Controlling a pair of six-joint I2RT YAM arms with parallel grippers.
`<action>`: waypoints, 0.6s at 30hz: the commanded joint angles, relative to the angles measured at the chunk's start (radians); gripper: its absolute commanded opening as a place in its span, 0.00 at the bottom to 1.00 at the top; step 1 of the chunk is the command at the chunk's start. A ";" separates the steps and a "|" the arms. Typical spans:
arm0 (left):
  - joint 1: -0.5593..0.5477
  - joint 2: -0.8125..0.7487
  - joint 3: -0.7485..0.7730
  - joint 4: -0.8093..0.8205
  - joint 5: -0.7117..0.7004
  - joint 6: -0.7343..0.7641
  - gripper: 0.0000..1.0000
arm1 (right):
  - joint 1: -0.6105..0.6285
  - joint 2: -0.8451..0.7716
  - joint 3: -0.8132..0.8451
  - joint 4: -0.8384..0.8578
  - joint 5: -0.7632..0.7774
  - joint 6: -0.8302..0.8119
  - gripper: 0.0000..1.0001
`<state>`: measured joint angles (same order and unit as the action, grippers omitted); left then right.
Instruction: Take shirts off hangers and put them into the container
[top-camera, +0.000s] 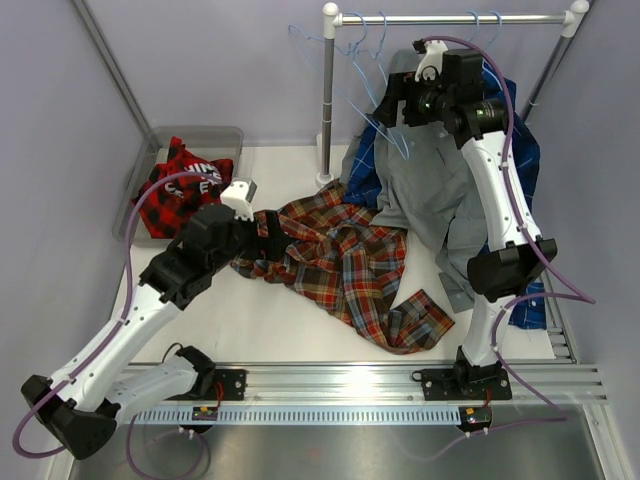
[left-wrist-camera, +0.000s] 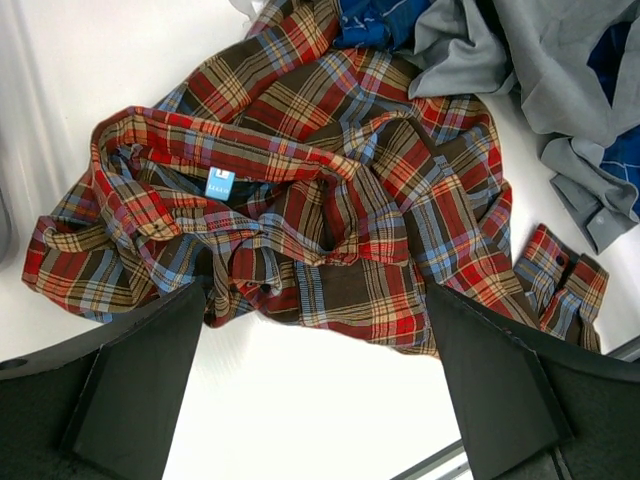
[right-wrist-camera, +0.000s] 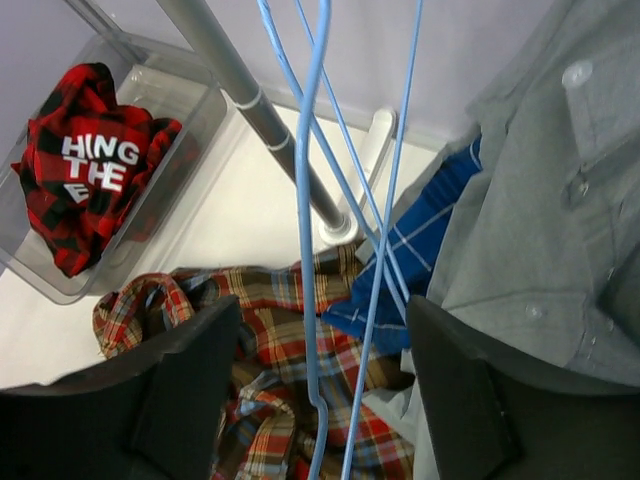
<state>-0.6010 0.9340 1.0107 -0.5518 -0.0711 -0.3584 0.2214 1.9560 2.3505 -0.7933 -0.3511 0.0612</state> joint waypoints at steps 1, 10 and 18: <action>0.000 0.023 -0.018 0.023 0.039 0.007 0.99 | -0.004 -0.112 -0.007 -0.030 0.004 -0.052 0.92; -0.126 0.260 0.025 0.027 -0.131 -0.057 0.99 | -0.004 -0.453 -0.273 -0.047 0.148 -0.035 1.00; -0.174 0.506 0.080 0.064 -0.288 -0.293 0.99 | -0.004 -0.805 -0.655 0.034 0.158 0.043 0.99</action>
<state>-0.7628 1.4052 1.0351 -0.5446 -0.2501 -0.5331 0.2214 1.1984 1.7966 -0.7879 -0.2180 0.0715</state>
